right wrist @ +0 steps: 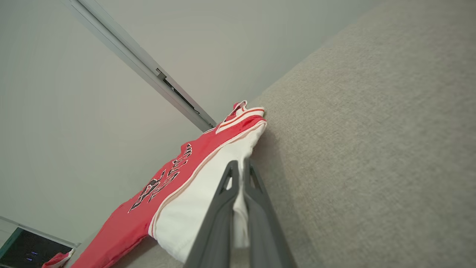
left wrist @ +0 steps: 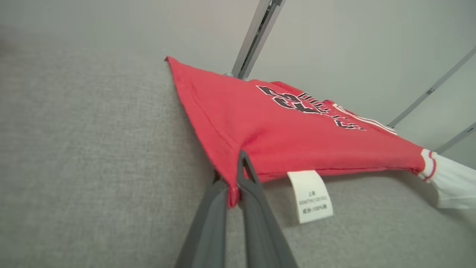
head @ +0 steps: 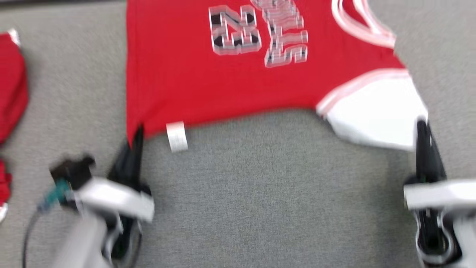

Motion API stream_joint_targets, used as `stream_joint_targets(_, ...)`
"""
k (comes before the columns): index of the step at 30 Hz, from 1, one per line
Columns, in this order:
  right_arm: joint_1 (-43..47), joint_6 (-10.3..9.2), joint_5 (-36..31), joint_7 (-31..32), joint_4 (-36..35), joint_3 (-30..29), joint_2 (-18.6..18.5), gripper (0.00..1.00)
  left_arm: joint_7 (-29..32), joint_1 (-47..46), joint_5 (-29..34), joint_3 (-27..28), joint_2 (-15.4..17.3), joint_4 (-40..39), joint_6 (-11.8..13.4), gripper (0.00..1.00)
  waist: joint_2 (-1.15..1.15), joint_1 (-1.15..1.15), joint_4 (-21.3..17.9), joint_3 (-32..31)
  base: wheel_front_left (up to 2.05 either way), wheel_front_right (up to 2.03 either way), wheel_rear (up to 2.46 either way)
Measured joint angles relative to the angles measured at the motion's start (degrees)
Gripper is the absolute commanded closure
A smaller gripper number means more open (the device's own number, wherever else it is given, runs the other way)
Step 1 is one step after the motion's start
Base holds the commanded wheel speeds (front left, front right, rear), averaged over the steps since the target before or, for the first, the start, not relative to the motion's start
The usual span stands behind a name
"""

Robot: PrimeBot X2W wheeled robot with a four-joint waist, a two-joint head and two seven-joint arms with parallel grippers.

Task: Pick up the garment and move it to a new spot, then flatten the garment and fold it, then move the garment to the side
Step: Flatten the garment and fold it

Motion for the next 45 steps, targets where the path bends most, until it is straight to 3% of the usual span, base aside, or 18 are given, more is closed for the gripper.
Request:
stream_joint_targets(11,28.36,0.01,-2.87,-0.48,-0.03,-2.86,-0.76,1.0,0.0,35.12,0.18,4.66,-7.59,-13.72,4.55,1.0,0.0,0.0,0.31,-12.87,0.0,0.0,0.0)
stream_joint_targets(15,31.0,0.01,-4.6,-0.19,-0.67,-4.26,-0.65,1.0,0.03,39.64,1.19,3.48,-8.35,-16.7,4.54,1.0,0.0,0.0,0.74,-13.51,0.0,0.0,0.0)
stream_joint_targets(18,30.19,0.01,-4.39,0.45,-3.05,-5.04,-0.46,1.0,1.01,39.94,1.64,2.94,-7.77,-18.62,4.61,1.0,0.0,0.0,0.84,-13.18,0.0,0.0,0.0)
stream_joint_targets(25,19.03,0.0,-6.1,10.11,-11.43,-5.66,-2.99,1.0,13.21,32.4,0.35,2.41,-5.28,-29.0,7.21,1.0,0.0,0.0,1.94,-11.95,0.0,0.0,0.0)
stream_joint_targets(31,7.44,0.0,-11.89,19.22,-8.47,-3.42,-3.48,1.0,21.14,24.22,0.51,2.81,-4.19,-29.58,10.7,1.0,0.0,0.0,2.13,-10.23,0.0,0.0,0.0)
stream_joint_targets(38,-2.4,0.0,-17.56,22.6,-1.09,-2.86,-4.02,1.0,25.38,14.73,0.93,3.56,-3.97,-24.16,12.73,1.0,0.0,0.0,2.91,-8.39,0.0,0.0,0.0)
stream_joint_targets(39,-3.52,0.0,-18.13,22.64,0.01,-2.77,-3.98,0.81,26.03,13.67,0.6,3.55,-4.11,-23.01,12.87,0.9,0.0,0.0,2.94,-8.08,0.0,0.0,0.0)
stream_joint_targets(40,-4.61,0.0,-18.59,22.62,0.89,-2.58,-3.93,0.81,26.17,12.71,0.3,3.59,-4.28,-21.8,12.85,0.9,0.0,0.0,2.93,-7.78,0.0,0.0,0.0)
stream_joint_targets(41,-5.69,0.0,-19.13,22.38,1.77,-2.44,-3.94,0.0,26.52,11.71,0.11,3.64,-4.28,-20.54,12.6,0.65,0.0,0.0,2.88,-7.5,0.0,0.0,0.0)
stream_joint_targets(42,-6.72,0.0,-19.67,21.74,2.78,-2.43,-3.93,0.0,26.6,10.65,0.29,3.43,-4.08,-19.23,12.54,0.05,0.0,0.0,2.77,-7.24,0.0,0.0,0.0)
stream_joint_targets(43,-7.75,0.0,-20.46,21.25,3.83,-2.15,-4.06,0.0,26.95,9.66,0.81,3.16,-3.66,-17.79,12.18,0.0,0.0,0.0,2.64,-7.04,0.0,0.0,0.0)
stream_joint_targets(45,-9.12,0.0,-21.56,19.39,5.23,-1.68,-4.27,0.0,26.91,8.5,1.69,2.97,-3.1,-15.56,12.18,0.0,0.0,0.0,2.31,-6.76,0.0,0.0,0.0)
